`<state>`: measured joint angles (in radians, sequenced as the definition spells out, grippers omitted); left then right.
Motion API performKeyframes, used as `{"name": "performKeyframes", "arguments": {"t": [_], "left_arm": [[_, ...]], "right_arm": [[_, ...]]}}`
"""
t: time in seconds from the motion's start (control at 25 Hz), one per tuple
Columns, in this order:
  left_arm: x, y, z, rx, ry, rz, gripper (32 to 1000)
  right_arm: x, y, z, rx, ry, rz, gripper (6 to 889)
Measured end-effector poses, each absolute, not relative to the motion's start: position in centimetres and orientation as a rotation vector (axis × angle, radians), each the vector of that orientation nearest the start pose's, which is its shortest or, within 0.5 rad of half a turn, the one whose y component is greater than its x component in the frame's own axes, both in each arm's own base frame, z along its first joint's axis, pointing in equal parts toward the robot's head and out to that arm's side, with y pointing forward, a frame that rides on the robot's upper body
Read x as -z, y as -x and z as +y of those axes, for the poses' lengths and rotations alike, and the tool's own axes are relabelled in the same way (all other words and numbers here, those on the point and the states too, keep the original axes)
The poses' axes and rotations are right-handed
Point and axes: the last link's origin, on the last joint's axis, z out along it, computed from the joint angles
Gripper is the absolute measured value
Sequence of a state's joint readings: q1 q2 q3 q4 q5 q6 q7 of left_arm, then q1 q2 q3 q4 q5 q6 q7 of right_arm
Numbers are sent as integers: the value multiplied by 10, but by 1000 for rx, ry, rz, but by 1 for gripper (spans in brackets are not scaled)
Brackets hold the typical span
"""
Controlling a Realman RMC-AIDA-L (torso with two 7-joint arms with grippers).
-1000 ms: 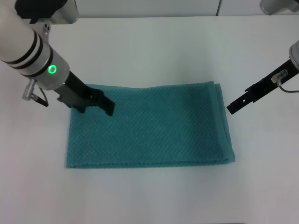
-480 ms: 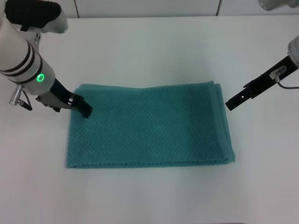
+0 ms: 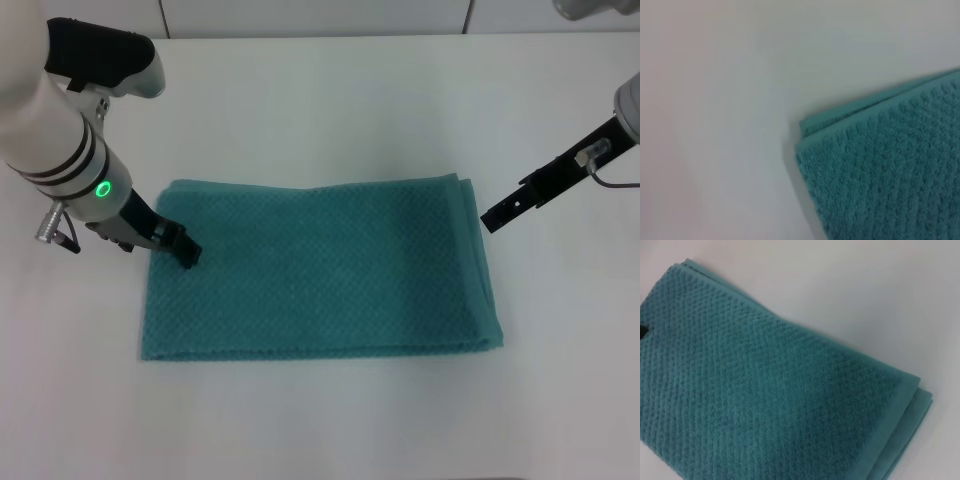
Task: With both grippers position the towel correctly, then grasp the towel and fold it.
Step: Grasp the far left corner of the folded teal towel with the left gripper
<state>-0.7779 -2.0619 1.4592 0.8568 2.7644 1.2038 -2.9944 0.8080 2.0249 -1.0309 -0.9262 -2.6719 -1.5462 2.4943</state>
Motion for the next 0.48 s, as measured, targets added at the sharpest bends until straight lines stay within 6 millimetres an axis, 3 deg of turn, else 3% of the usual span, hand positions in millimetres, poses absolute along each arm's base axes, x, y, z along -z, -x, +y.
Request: {"name": "performKeyframes", "arguments": {"t": [0.48], "left_arm": [[40,237,398,-559,2122,-1300,862]], "right_arm": [[-20,-217,393,451,2500,1273,857]]}}
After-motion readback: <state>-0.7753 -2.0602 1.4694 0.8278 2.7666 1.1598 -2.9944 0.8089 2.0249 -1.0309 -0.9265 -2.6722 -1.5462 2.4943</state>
